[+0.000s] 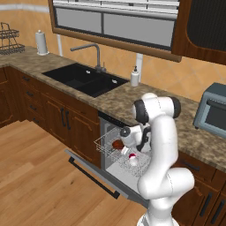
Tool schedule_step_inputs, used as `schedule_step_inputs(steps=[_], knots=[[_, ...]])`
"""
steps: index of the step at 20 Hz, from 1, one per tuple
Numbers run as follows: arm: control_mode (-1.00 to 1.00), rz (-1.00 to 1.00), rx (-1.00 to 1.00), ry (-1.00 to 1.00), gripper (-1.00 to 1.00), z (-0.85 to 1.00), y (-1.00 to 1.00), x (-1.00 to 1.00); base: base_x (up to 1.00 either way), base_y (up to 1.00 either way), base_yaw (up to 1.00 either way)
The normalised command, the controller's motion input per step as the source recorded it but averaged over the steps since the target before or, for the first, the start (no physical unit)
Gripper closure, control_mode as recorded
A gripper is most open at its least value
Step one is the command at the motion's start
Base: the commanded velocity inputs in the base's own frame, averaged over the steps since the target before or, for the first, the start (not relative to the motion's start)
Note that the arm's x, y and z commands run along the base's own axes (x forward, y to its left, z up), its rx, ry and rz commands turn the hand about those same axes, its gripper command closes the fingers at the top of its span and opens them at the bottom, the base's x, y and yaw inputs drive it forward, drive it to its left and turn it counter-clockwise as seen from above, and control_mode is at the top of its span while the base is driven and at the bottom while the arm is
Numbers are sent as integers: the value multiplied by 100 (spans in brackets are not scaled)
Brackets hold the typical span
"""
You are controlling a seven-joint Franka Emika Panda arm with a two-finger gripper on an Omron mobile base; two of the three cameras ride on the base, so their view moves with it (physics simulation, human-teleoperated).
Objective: Pick up the cup and bowl from the counter, place them in the dishwasher, and close the dishwasher door.
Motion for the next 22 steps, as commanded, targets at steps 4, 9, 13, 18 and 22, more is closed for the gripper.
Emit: schedule_step_inputs(steps=[4, 9, 13, 18, 22], knots=[[-100, 0, 3, 0, -100, 16, 57, -89, 0, 0, 0], [-100, 0, 9, 5, -100, 14, 84, -55, 0, 0, 0], [-100, -3, 2, 3, -100, 26, 100, -33, 0, 0, 0], [-100, -14, 0, 0, -100, 69, 100, -16, 0, 0, 0], [-100, -23, 0, 8, -100, 55, 100, -8, 0, 0, 0]])
